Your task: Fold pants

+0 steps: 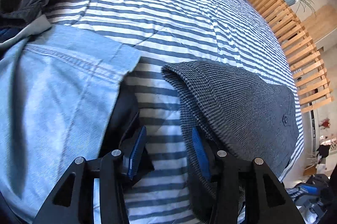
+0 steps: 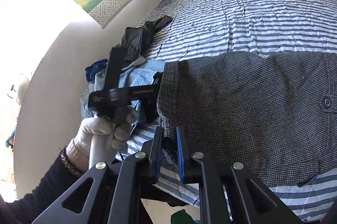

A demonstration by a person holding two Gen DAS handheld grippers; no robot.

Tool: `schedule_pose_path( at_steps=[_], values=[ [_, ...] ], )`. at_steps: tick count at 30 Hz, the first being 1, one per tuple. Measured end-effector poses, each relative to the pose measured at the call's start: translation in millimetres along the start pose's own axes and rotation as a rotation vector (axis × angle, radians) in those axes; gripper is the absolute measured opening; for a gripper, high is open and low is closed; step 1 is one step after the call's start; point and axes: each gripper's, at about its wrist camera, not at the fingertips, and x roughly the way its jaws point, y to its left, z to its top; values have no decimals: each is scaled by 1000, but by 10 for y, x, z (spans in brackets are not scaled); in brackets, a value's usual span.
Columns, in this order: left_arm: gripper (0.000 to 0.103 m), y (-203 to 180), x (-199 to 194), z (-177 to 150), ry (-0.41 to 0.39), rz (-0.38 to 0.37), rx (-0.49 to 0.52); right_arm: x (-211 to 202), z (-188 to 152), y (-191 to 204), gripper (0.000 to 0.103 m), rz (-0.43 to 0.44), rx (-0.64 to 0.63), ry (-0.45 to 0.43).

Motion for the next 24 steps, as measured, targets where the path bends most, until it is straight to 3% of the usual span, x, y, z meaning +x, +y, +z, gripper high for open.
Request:
schedule_pose_path(
  at_steps=[4,7,10,12,14,15,18,19,20,22,24],
  values=[
    [48,243,-490,-162,-73,-14,-59,470,-282,106,16,69,-38,188],
    [47,24,-664,-141,-100,-38,5,647,-523,239,16,125,-93,289],
    [47,-460,-678,-63,-114,-102,93,404,-563,270,16,107,-141,227],
    [47,-749,-643,-77,-99,-143,148,113,-470,134,16,74,-118,125],
    [47,-1220,-324,-100,-59,-150,234,-237,-317,-140,17,7,-41,-7],
    [47,-1342,-239,-202,-30,-139,279,-409,-267,-326,17,-43,7,-73],
    [47,-1508,227,-468,85,-68,381,-775,-239,-803,19,-317,66,-223],
    [47,-1448,338,-547,106,-12,394,-815,-265,-1007,19,-367,113,-230],
    [40,-1377,455,-603,132,28,392,-805,-311,-1192,19,-365,170,-215],
    [35,-1212,460,-602,107,-35,341,-636,-456,-1526,19,-353,262,-116],
    [30,-1165,390,-523,131,-64,271,-444,-585,-1689,17,-422,263,-12]
  ],
)
